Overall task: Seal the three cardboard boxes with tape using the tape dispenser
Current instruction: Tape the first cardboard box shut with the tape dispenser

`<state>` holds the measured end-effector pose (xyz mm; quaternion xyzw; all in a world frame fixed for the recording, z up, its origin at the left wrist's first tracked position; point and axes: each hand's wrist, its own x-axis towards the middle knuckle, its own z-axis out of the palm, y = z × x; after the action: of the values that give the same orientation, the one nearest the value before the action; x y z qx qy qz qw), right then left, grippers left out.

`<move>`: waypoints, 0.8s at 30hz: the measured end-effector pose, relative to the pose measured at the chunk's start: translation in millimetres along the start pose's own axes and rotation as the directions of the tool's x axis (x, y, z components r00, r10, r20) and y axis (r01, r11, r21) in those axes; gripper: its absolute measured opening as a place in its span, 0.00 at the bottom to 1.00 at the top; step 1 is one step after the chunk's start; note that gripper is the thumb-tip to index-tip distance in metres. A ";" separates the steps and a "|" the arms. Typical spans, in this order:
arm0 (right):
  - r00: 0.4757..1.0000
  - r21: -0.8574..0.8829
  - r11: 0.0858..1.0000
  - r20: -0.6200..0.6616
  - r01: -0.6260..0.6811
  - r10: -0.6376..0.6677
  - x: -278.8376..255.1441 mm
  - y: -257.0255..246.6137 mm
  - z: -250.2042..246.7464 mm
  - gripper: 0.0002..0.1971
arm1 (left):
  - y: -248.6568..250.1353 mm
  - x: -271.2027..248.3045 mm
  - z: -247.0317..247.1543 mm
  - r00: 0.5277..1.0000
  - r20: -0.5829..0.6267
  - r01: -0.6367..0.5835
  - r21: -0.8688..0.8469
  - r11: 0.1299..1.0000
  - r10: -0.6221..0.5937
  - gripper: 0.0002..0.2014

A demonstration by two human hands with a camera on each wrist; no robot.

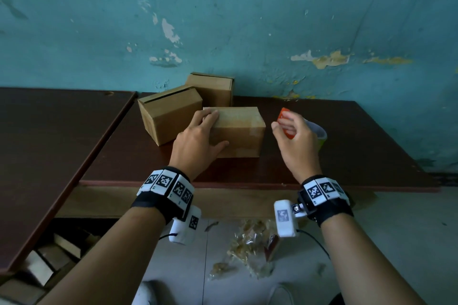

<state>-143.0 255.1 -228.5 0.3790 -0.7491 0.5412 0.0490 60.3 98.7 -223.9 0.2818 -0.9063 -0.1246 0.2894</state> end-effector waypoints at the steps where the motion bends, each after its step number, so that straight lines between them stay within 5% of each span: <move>1: 1.000 0.013 1.000 0.011 0.015 -0.015 -0.8 -3.2 3.4 0.23 | 0.2 1.5 -0.6 1.000 0.016 0.015 -0.002 1.000 -0.015 0.39; 7: 0.983 -0.064 0.982 -0.041 0.176 -0.179 -8.0 -21.9 17.9 0.24 | 2.3 10.0 -9.8 0.973 0.052 0.229 -0.212 0.950 -0.223 0.42; 15: 0.975 -0.019 0.975 0.037 0.220 -0.219 -9.5 -19.2 26.5 0.17 | -7.1 22.0 -8.6 0.912 0.196 0.399 -0.625 0.671 -0.361 0.27; 24: 0.970 0.079 0.989 0.198 0.129 -0.142 -12.4 -19.6 36.0 0.22 | -2.5 10.7 -3.8 0.901 0.160 0.418 -0.566 0.710 -0.402 0.30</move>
<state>-109.9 228.5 -234.1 0.4838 -0.7043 0.5195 -0.0034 56.5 90.2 -216.9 0.3706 -0.7406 -0.4630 0.3160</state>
